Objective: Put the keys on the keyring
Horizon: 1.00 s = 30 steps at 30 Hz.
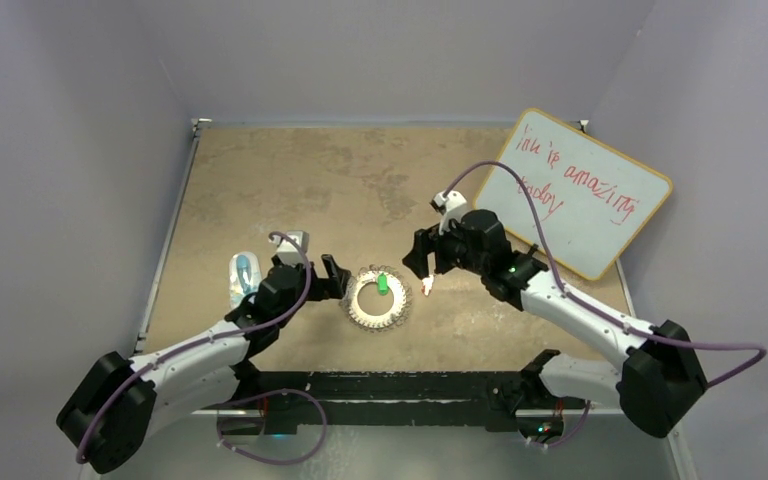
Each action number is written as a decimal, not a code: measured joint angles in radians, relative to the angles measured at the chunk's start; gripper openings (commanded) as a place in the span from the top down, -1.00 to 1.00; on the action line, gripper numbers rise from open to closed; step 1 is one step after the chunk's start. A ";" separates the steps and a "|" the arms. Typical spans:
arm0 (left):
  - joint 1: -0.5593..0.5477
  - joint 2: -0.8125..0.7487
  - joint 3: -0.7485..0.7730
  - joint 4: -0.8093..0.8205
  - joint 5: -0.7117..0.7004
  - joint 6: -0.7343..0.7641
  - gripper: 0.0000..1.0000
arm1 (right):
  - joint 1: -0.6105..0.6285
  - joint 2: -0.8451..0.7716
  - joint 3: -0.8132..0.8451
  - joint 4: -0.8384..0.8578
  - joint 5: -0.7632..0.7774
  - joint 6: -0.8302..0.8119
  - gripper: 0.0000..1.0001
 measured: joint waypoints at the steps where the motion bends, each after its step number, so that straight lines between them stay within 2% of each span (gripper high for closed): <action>1: 0.001 0.004 0.008 -0.006 0.001 -0.002 -0.97 | 0.000 -0.023 -0.025 0.005 0.018 0.016 -0.55; 7: 0.006 0.072 0.040 -0.024 0.071 -0.027 -0.85 | -0.007 -0.055 -0.098 -0.016 0.005 0.088 -0.51; 13: 0.007 0.201 0.088 -0.055 0.176 -0.052 -0.70 | -0.007 -0.024 -0.103 -0.025 -0.101 0.138 -0.32; 17: 0.007 0.270 0.105 -0.047 0.209 -0.086 -0.54 | -0.007 0.053 -0.103 -0.022 -0.144 0.179 -0.05; 23: 0.009 0.332 0.117 0.011 0.241 -0.141 -0.28 | -0.007 0.284 -0.094 -0.023 -0.174 0.223 0.21; 27: 0.009 0.348 0.108 0.041 0.256 -0.179 -0.11 | -0.007 0.400 -0.017 -0.016 -0.200 0.233 0.44; 30: 0.009 0.348 0.095 0.054 0.259 -0.201 -0.05 | -0.007 0.493 0.076 -0.015 -0.207 0.215 0.86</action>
